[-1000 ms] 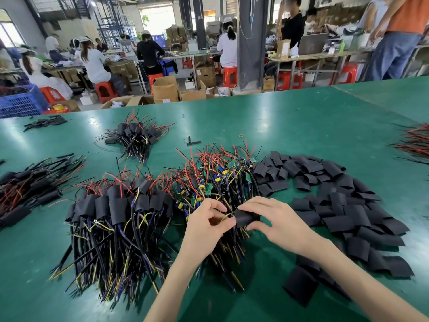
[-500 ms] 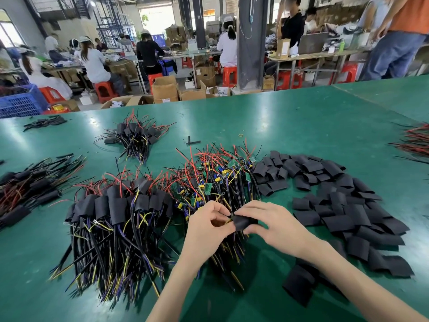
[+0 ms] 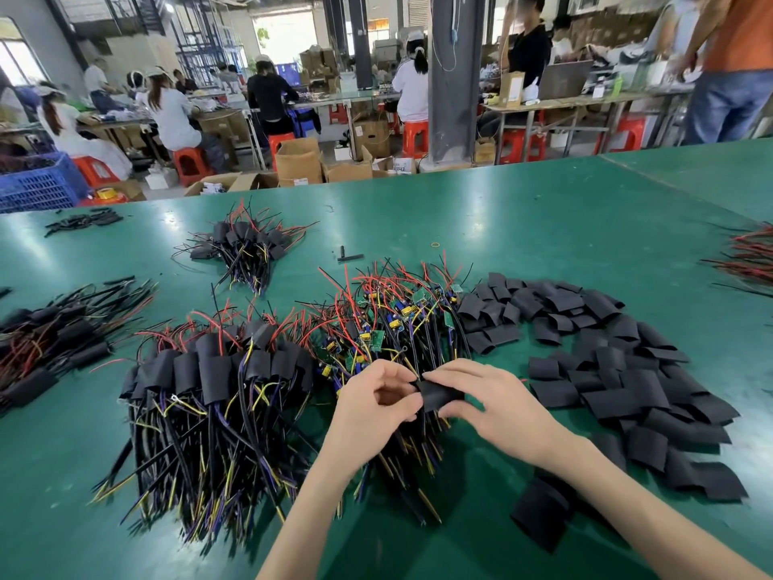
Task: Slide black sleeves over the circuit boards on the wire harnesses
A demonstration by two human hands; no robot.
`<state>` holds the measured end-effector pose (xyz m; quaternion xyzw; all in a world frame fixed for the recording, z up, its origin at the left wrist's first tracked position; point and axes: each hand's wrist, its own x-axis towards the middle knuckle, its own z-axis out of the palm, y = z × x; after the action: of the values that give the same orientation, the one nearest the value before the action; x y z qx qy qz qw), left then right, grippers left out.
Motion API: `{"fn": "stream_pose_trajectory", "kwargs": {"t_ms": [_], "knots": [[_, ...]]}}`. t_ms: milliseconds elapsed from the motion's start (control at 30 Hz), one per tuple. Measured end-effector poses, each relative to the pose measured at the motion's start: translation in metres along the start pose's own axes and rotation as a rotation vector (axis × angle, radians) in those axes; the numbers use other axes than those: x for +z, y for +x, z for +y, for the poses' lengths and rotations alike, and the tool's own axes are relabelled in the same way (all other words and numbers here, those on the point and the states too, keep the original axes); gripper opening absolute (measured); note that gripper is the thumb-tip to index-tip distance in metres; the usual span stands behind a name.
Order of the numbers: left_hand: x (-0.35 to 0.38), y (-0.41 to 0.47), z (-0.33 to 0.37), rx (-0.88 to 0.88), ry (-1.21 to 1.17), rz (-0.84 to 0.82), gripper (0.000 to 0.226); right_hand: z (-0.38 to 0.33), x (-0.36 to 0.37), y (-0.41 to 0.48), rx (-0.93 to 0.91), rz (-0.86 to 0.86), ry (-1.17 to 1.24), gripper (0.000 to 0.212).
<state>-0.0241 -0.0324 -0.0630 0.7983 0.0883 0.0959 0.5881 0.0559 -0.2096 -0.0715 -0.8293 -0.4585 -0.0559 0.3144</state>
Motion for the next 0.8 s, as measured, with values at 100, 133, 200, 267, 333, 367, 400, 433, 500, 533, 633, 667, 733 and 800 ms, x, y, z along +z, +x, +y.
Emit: {"fn": "stream_pose_trajectory", "kwargs": {"t_ms": [100, 133, 200, 267, 333, 367, 400, 433, 500, 533, 633, 667, 733, 800], "knots": [[-0.002, -0.001, 0.002, -0.007, 0.018, -0.035, 0.025, 0.001, 0.001, 0.0, -0.002, 0.012, 0.002, 0.039], [-0.003, -0.001, 0.002, -0.002, 0.041, -0.041, 0.025, 0.0, 0.001, 0.0, -0.004, 0.017, 0.002, 0.04], [-0.007, -0.001, 0.004, 0.022, 0.097, -0.044, 0.022, 0.0, 0.002, 0.0, -0.012, 0.027, -0.001, 0.04], [-0.011, -0.002, 0.007, 0.042, 0.13, -0.024, 0.021, -0.001, 0.002, 0.0, -0.009, 0.042, -0.004, 0.042], [-0.015, -0.003, 0.013, 0.062, 0.146, 0.027, 0.023, -0.002, 0.001, 0.0, -0.014, 0.085, -0.037, 0.048], [-0.019, -0.004, 0.016, 0.083, 0.151, 0.07, 0.023, -0.001, 0.0, 0.0, -0.024, 0.126, -0.069, 0.049], [-0.023, -0.005, 0.021, 0.111, 0.146, 0.126, 0.025, -0.002, -0.002, 0.001, -0.025, 0.172, -0.094, 0.049], [-0.029, -0.006, 0.026, 0.151, 0.125, 0.199, 0.028, -0.002, -0.004, 0.002, -0.022, 0.224, -0.102, 0.047], [-0.047, -0.008, 0.036, 0.23, 0.03, 0.393, 0.035, -0.002, -0.007, 0.003, 0.003, 0.313, -0.078, 0.042], [-0.059, -0.008, 0.04, 0.264, -0.029, 0.498, 0.036, -0.003, -0.009, 0.004, 0.017, 0.342, -0.062, 0.04], [-0.098, -0.006, 0.038, 0.276, 0.004, 0.759, 0.035, -0.002, -0.006, 0.003, 0.015, 0.35, -0.034, 0.033], [-0.109, -0.004, 0.034, 0.23, 0.112, 0.822, 0.035, -0.002, -0.005, 0.003, 0.014, 0.335, -0.03, 0.031], [-0.124, -0.004, 0.02, 0.085, 0.394, 0.914, 0.034, -0.003, -0.002, 0.002, -0.001, 0.316, -0.033, 0.029], [-0.129, -0.008, 0.007, -0.032, 0.608, 0.93, 0.033, -0.004, -0.001, 0.003, -0.008, 0.301, -0.037, 0.028]]}}
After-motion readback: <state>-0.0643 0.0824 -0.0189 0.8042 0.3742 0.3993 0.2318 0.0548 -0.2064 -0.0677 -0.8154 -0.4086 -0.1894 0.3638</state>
